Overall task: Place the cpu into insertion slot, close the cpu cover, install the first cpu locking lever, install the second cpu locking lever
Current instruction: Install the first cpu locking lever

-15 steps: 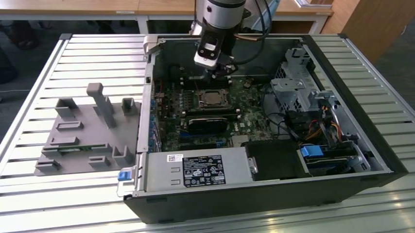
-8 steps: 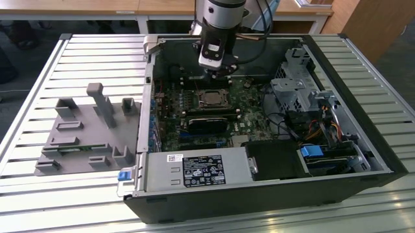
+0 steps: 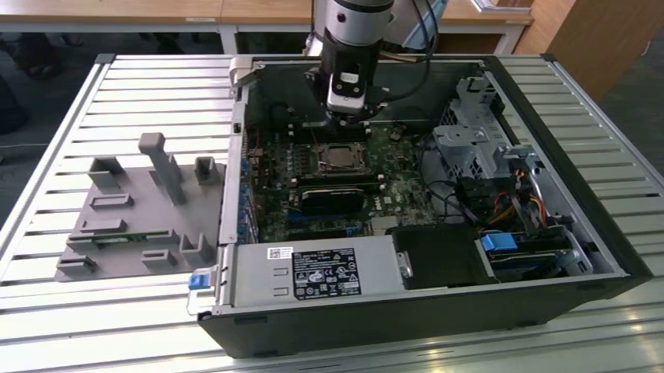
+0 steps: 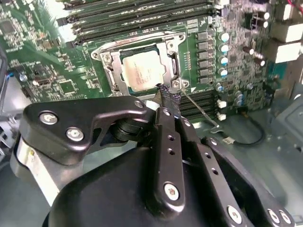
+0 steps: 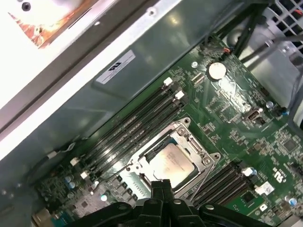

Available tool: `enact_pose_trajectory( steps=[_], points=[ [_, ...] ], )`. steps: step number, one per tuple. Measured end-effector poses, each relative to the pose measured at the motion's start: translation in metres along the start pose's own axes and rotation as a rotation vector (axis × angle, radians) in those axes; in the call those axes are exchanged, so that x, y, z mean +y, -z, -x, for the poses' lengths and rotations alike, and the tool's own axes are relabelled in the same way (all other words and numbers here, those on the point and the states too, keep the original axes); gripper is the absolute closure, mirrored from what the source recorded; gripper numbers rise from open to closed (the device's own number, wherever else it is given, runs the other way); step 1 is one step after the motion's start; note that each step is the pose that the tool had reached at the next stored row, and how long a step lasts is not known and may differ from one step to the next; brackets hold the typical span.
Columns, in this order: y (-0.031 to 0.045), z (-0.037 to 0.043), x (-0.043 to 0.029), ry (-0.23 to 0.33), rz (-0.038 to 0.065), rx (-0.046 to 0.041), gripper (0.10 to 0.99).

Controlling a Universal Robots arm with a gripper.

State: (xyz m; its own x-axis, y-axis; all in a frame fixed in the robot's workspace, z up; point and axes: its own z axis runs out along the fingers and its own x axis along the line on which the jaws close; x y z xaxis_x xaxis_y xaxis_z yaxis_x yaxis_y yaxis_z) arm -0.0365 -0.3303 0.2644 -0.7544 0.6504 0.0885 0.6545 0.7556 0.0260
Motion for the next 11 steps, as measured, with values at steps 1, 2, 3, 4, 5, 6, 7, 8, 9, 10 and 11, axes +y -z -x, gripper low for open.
enact_pose_trajectory(
  steps=[1, 2, 3, 4, 5, 6, 7, 8, 9, 10, 11],
  points=[
    [-0.0001, 0.0, 0.0, 0.012, 0.001, -0.0025, 0.98],
    [-0.0001, 0.0, 0.0, 0.024, 0.003, -0.0056, 0.98],
    [-0.0002, 0.0, 0.0001, 0.035, 0.006, -0.0088, 0.98],
    [-0.0003, 0.0, 0.0001, 0.046, 0.008, -0.0121, 0.98],
    [-0.0003, 0.0, 0.0001, 0.058, 0.009, -0.0149, 0.98],
    [-0.0003, 0.0, 0.0001, 0.072, 0.01, -0.0173, 0.98],
    [-0.0003, 0.0, 0.0, 0.088, 0.011, -0.0189, 0.98],
    [-0.0003, 0.0001, 0.0, 0.104, 0.011, -0.0201, 0.98],
    [-0.0003, 0.0, 0.0, 0.12, 0.011, -0.0213, 0.98],
    [-0.0003, 0.0, 0.0, 0.135, 0.011, -0.0225, 0.98],
    [-0.0004, 0.0, 0.0, 0.151, 0.011, -0.0237, 0.98]
  ],
)
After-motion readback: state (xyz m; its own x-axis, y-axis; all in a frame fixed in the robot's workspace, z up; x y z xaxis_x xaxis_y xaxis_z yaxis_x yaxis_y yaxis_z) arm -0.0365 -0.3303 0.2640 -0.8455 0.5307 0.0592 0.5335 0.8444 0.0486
